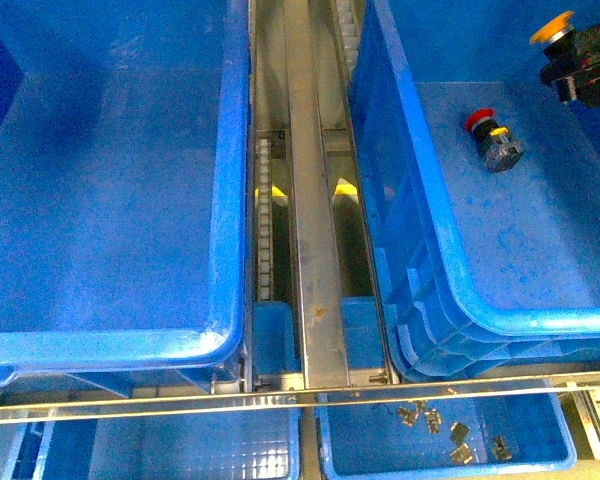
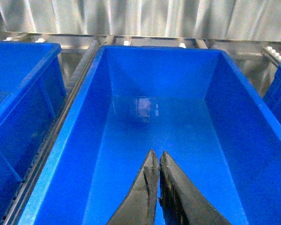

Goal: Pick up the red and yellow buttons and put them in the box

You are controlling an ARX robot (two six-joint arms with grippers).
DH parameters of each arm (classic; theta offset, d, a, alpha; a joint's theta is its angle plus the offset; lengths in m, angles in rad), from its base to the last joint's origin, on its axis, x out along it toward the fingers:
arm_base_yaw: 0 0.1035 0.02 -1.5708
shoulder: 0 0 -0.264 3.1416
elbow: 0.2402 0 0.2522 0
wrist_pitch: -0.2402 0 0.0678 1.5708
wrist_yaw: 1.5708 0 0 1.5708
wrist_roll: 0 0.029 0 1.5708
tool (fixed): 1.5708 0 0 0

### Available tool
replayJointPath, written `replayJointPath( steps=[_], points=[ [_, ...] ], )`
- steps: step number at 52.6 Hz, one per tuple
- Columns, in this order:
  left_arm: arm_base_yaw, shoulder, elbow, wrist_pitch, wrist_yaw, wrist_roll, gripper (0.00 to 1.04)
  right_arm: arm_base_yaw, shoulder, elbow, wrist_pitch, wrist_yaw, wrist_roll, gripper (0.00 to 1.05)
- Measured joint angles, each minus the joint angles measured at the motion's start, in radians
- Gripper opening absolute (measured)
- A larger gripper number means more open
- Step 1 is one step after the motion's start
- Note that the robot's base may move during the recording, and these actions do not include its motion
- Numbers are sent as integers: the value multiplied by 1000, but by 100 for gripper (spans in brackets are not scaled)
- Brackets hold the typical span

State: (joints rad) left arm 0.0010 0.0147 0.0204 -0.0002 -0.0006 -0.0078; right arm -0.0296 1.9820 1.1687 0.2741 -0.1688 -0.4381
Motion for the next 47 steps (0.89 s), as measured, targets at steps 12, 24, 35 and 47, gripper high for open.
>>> replayJointPath(
  steps=[12, 24, 35, 47],
  points=[
    [0, 0, 0, 0, 0, 0, 3, 26, 155, 135, -16, 63, 41, 39],
    [0, 0, 0, 0, 0, 0, 3, 34, 262, 230, -29, 131, 103, 39],
    [0, 0, 0, 0, 0, 0, 3, 34, 303, 257, -23, 150, 132, 40],
    [0, 0, 0, 0, 0, 0, 3, 38, 314, 246, 8, 149, 144, 74]
  ],
)
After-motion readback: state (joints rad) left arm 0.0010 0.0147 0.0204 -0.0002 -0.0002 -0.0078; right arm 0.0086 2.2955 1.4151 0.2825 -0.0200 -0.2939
